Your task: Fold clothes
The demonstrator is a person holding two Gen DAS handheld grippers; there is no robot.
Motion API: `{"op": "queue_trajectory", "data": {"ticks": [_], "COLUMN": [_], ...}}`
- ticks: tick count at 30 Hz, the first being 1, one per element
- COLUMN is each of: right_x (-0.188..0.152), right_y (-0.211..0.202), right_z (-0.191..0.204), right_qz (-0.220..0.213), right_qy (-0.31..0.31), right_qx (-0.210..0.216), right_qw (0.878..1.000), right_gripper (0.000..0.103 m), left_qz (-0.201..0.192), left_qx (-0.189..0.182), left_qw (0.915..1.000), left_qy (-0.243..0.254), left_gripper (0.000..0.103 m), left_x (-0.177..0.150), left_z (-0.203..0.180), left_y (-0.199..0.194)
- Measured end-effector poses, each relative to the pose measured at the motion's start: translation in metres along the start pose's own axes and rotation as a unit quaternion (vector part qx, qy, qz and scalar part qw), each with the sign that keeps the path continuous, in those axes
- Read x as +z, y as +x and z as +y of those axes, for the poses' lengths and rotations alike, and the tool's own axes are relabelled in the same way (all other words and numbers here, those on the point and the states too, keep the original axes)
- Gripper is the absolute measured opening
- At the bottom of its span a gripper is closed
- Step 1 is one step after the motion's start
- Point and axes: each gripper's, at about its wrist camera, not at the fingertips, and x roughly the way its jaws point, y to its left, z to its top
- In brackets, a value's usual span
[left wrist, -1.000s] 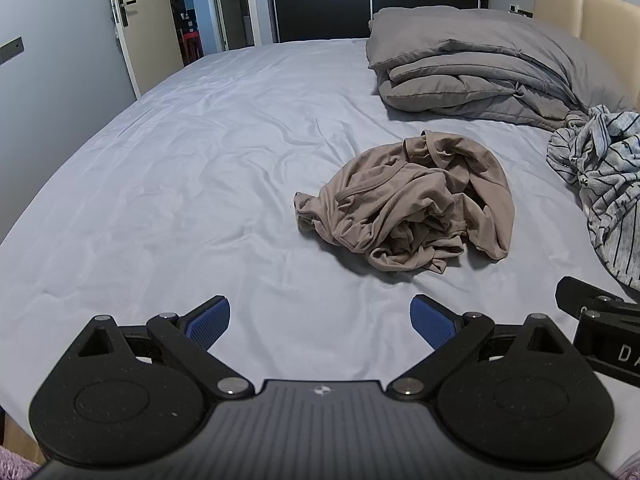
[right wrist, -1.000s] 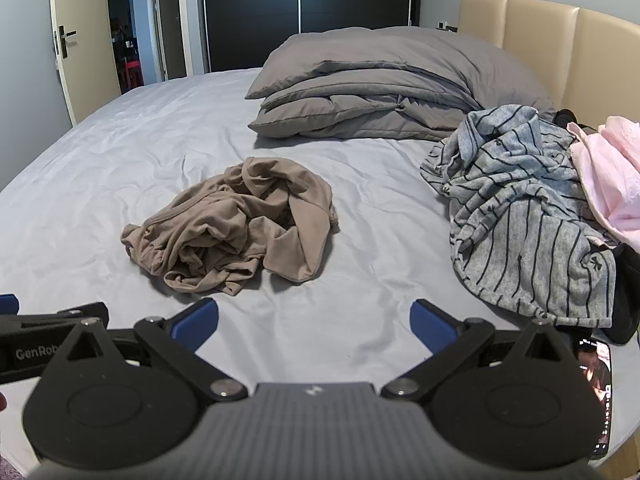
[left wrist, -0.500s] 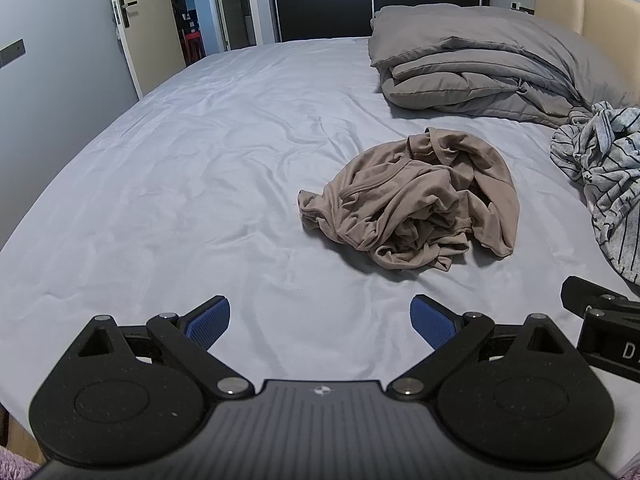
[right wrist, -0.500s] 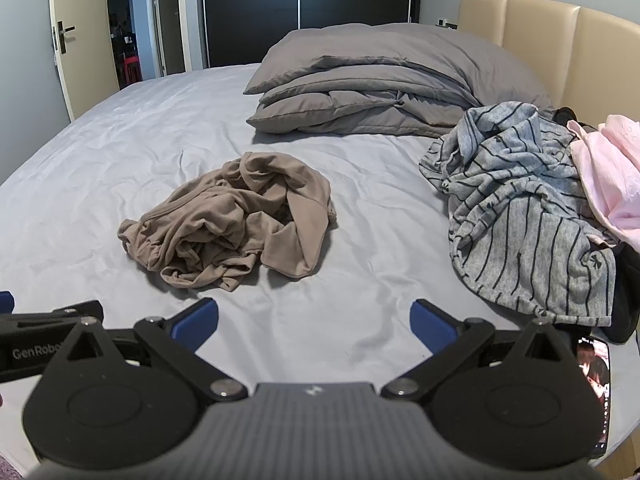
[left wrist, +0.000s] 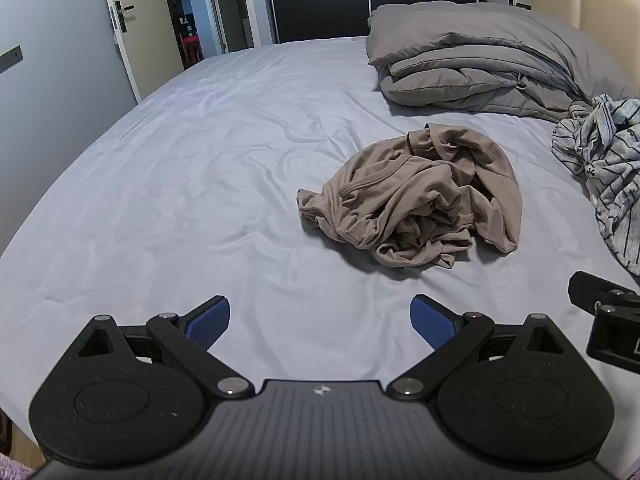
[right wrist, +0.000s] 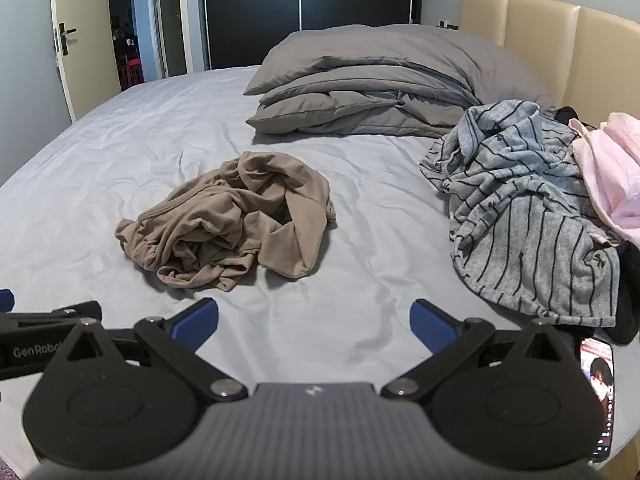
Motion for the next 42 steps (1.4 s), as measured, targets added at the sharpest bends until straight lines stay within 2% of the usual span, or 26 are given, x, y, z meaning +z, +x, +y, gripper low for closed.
{"op": "queue_trajectory", "data": {"ticks": [6,12,14,16,19,23,32,33,35,37,39,40,42], "right_x": [-0.001,0.002,0.010,0.019,0.034,0.057,0.100,0.105,0.113,0.115,0.116,0.117,0.118], "right_y": [0.011,0.030,0.038,0.046,0.059,0.084,0.168,0.177,0.197,0.214,0.221,0.220,0.217], "right_z": [-0.001,-0.003,-0.003,-0.002,-0.001,0.002,0.014,0.015,0.018,0.019,0.018,0.017,0.016], "right_qz": [-0.005,0.001,0.001,0.000,-0.003,-0.010,-0.014,-0.015,-0.010,0.003,0.005,0.003,-0.003], "right_qy": [0.013,0.016,0.015,0.013,0.009,0.001,-0.047,-0.053,-0.065,-0.071,-0.071,-0.071,-0.071], "right_qx": [0.013,0.029,0.035,0.041,0.048,0.055,0.073,0.075,0.077,0.078,0.081,0.082,0.084], "right_qw": [1.000,0.999,0.999,0.999,0.999,0.998,0.996,0.996,0.995,0.994,0.994,0.994,0.994], "right_gripper": [0.101,0.085,0.070,0.068,0.059,0.057,0.051,0.049,0.031,0.025,0.012,0.009,0.004], "left_qz": [0.000,-0.010,-0.012,-0.012,-0.009,-0.015,0.003,0.003,0.003,0.003,0.003,0.003,0.001], "left_qx": [-0.002,-0.004,-0.012,-0.020,-0.033,-0.034,-0.077,-0.080,-0.086,-0.093,-0.099,-0.102,-0.107], "left_qw": [1.0000,0.9999,0.9999,0.9997,0.9992,0.9991,0.9966,0.9963,0.9958,0.9952,0.9945,0.9942,0.9936], "left_qy": [0.002,0.006,0.002,-0.004,-0.019,-0.019,-0.030,-0.031,-0.031,-0.032,-0.033,-0.034,-0.035], "left_gripper": [0.099,0.094,0.092,0.084,0.075,0.069,0.047,0.043,0.036,0.028,0.022,0.014,0.005], "left_x": [-0.001,0.007,0.014,0.021,0.039,0.059,0.079,0.079,0.080,0.080,0.081,0.081,0.082], "left_z": [-0.002,-0.004,-0.003,-0.002,0.001,-0.001,-0.002,-0.002,-0.003,-0.003,-0.004,-0.004,-0.004], "left_y": [0.010,0.024,0.029,0.035,0.051,0.076,0.129,0.132,0.137,0.143,0.148,0.151,0.154]}}
